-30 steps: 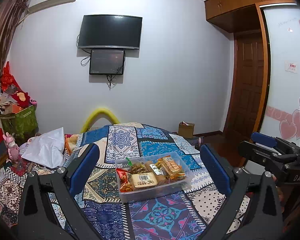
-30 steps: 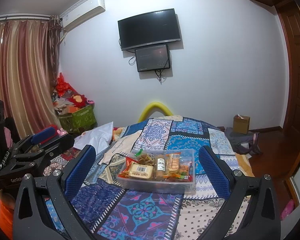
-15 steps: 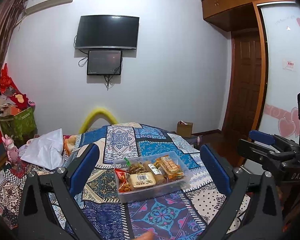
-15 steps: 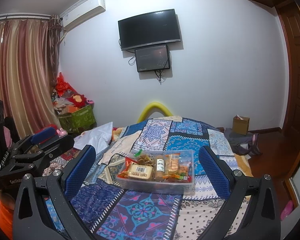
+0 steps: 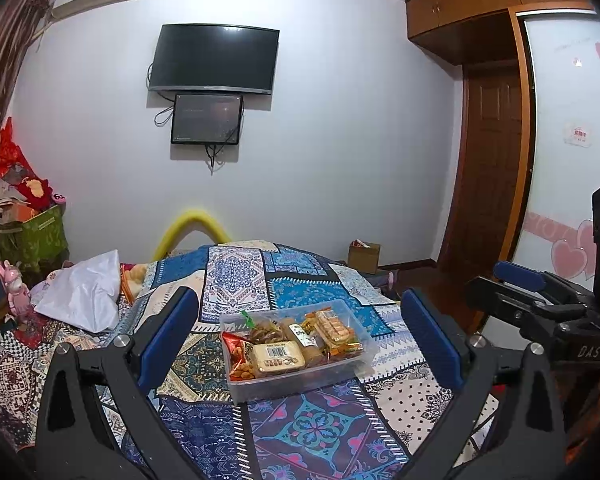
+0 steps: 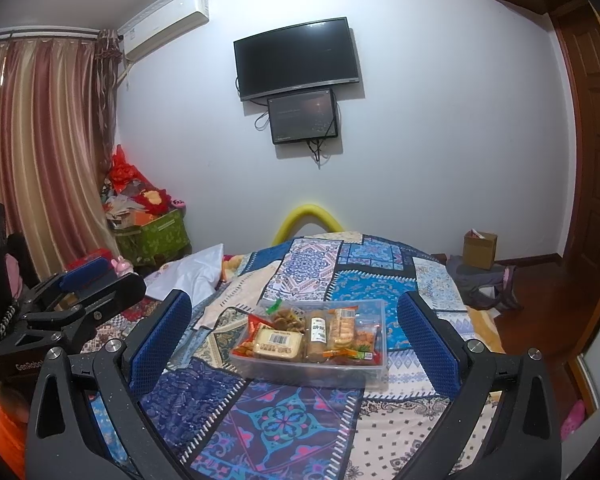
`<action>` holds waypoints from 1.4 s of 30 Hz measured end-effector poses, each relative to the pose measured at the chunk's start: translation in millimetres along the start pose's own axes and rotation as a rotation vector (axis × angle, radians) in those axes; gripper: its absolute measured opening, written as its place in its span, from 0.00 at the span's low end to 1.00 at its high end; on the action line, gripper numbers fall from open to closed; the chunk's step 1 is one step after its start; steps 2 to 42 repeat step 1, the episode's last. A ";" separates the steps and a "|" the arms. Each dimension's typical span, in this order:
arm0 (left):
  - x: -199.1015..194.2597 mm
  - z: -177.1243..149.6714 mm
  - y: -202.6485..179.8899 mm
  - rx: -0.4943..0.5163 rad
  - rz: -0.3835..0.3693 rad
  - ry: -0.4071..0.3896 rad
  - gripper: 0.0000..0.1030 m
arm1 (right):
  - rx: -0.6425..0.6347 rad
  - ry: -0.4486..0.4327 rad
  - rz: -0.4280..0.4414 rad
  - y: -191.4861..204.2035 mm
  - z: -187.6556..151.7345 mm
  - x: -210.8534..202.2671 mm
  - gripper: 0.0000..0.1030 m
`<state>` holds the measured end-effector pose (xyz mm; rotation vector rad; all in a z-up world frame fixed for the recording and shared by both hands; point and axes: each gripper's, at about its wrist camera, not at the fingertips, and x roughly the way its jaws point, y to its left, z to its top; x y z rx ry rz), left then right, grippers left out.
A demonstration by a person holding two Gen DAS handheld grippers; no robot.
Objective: Organize snacks
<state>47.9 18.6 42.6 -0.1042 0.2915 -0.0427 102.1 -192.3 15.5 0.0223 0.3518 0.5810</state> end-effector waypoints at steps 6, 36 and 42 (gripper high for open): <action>1.2 -0.7 0.5 0.000 -0.003 0.004 0.99 | 0.000 0.001 0.000 -0.4 -0.4 -0.3 1.00; 1.2 -0.7 0.5 0.000 -0.003 0.004 0.99 | 0.000 0.001 0.000 -0.4 -0.4 -0.3 1.00; 1.2 -0.7 0.5 0.000 -0.003 0.004 0.99 | 0.000 0.001 0.000 -0.4 -0.4 -0.3 1.00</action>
